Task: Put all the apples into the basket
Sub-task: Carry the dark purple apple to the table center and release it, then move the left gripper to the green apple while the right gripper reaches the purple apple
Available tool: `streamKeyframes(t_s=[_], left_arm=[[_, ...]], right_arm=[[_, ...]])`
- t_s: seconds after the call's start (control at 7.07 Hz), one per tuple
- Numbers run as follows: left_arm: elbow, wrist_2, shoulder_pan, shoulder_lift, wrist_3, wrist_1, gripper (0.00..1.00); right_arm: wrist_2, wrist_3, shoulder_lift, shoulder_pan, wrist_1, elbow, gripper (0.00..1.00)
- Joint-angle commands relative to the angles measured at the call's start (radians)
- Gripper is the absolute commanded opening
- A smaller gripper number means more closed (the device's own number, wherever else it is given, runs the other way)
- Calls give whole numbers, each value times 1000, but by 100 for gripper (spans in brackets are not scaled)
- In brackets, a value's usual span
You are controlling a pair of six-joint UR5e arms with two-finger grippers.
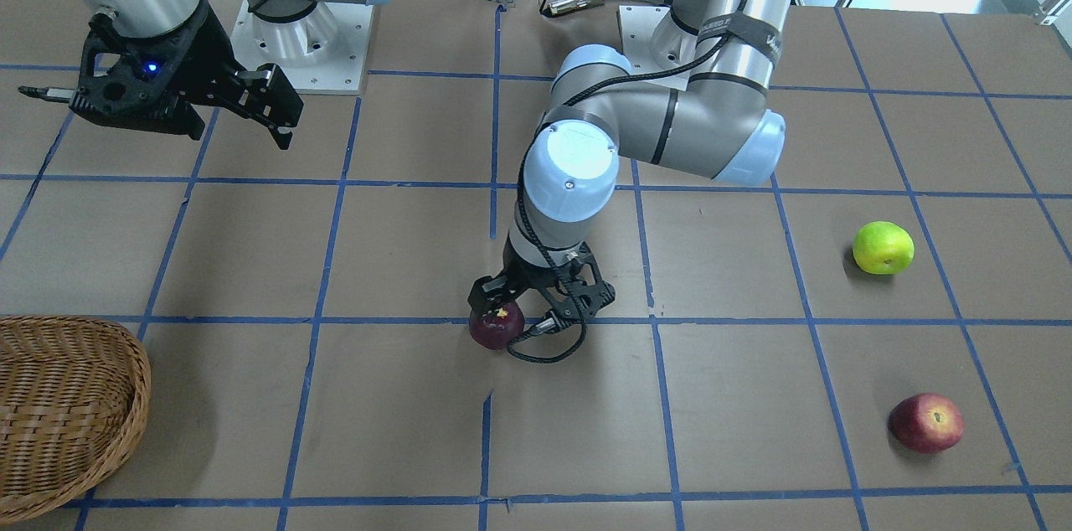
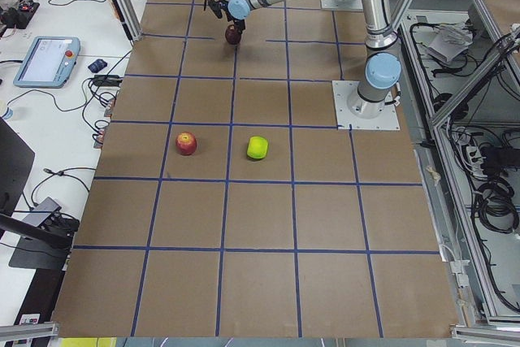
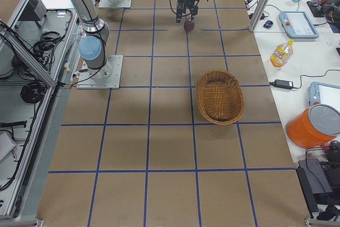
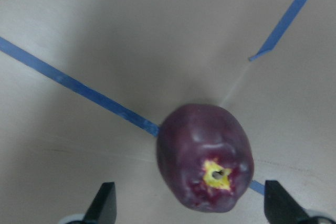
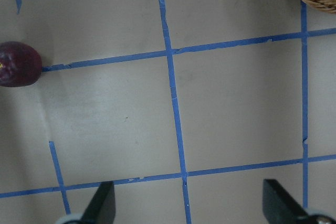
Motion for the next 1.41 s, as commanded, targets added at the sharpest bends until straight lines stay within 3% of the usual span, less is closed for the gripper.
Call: streamKeyframes(t_s=[0.0,0.14,0.42,0.57,0.99,1.27], left_arm=[[21,23,177,116,383,-228,100],[3,111,264,158,620,-299,100],[-23,161,480,213,972,-388,100],[-80,293,566,230,1147,-375,100],[-241,319,887,226,1618,-152,100],[-362,314,938,195,1714,63,100]], right_arm=[[11,8,32,1,-2,7,100],[18,24,69,11,-43,9,100],[17,232,135,98,-173,7,100],[17,314,176,144,-219,1,100],[17,480,274,267,-334,1,100],[18,562,345,335,-437,-3,100]])
